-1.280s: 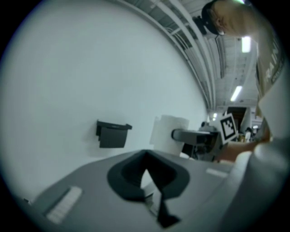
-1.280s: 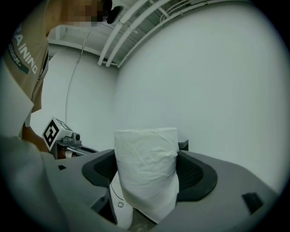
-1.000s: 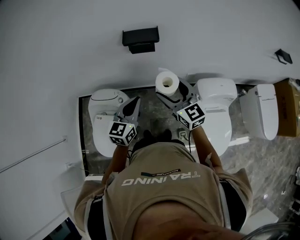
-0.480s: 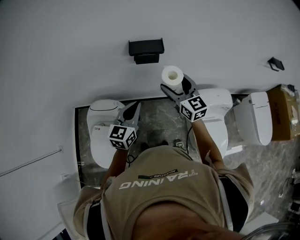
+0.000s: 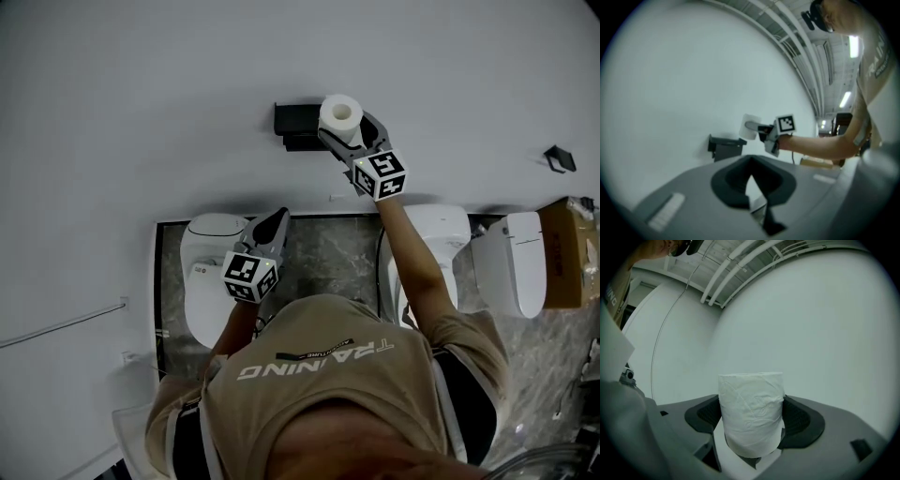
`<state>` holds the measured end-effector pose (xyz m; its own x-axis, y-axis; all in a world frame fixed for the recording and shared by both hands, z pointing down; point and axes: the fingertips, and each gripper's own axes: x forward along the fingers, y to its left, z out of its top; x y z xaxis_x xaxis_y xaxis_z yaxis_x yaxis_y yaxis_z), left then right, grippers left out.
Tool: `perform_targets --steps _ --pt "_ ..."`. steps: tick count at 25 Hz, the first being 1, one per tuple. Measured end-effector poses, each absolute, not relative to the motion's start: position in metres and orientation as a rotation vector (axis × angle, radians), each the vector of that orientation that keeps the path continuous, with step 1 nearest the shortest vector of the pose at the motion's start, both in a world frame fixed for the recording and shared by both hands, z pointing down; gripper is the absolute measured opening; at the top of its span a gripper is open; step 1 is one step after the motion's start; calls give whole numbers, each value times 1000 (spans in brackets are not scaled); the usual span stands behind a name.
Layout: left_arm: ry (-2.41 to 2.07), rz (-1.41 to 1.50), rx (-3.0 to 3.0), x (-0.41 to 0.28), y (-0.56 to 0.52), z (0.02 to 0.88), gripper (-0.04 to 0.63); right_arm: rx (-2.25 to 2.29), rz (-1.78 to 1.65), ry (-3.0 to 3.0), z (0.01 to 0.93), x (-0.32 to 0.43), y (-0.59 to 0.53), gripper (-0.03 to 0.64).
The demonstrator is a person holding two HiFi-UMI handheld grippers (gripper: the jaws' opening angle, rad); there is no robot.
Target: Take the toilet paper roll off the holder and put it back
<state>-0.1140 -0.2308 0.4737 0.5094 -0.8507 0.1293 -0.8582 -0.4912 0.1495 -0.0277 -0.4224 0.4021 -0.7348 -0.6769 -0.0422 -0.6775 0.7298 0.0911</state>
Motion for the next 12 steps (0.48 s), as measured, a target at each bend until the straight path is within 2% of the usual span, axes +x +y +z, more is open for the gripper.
perform_targets --steps 12 --pt "-1510 81 2456 -135 -240 476 -2 -1193 25 2950 419 -52 -499 341"
